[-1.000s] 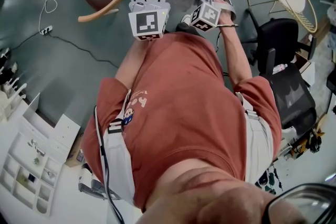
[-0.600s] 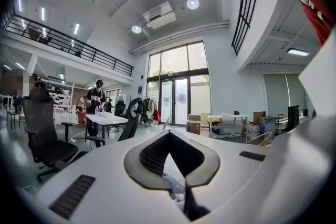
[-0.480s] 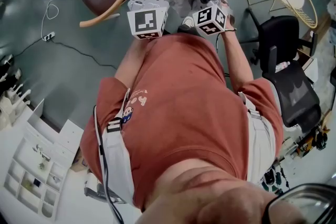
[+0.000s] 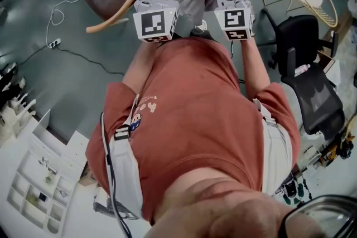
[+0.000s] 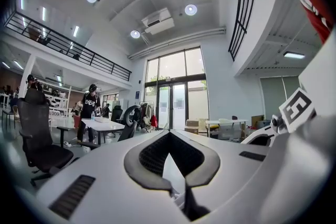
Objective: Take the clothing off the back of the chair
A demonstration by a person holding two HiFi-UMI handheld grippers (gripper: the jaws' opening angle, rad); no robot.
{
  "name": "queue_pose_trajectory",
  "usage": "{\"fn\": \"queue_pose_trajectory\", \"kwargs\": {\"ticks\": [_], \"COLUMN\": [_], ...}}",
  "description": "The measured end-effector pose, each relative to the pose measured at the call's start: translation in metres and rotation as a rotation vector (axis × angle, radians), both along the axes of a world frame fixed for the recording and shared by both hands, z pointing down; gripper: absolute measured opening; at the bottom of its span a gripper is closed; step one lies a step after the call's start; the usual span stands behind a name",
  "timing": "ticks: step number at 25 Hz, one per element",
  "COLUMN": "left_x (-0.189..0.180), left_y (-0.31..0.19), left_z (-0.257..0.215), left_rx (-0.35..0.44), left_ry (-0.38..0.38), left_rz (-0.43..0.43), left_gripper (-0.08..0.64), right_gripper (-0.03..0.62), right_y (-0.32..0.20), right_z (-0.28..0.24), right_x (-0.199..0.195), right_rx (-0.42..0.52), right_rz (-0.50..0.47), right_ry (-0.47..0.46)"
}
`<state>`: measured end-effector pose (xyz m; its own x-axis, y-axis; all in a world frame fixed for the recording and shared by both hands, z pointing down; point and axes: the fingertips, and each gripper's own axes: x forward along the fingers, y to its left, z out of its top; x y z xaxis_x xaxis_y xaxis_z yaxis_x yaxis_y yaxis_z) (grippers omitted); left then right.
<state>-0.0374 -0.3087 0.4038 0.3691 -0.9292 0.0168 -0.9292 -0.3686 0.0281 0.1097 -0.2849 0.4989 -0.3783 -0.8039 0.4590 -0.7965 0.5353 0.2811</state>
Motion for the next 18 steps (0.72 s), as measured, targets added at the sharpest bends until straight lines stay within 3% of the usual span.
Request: {"fn": "queue_pose_trajectory", "kwargs": {"ticks": [18], "left_x": [-0.009], "left_y": [-0.004], "left_z": [-0.1], "left_rx": [0.151], "left_ry": [0.054], "left_rz": [-0.02], "left_gripper": [0.014], "right_gripper": [0.041], "right_y": [-0.015], "right_z": [-0.202], "right_x": [0.037], "right_rx": [0.415], "right_rz": [0.117], "right_ry": [-0.269]}}
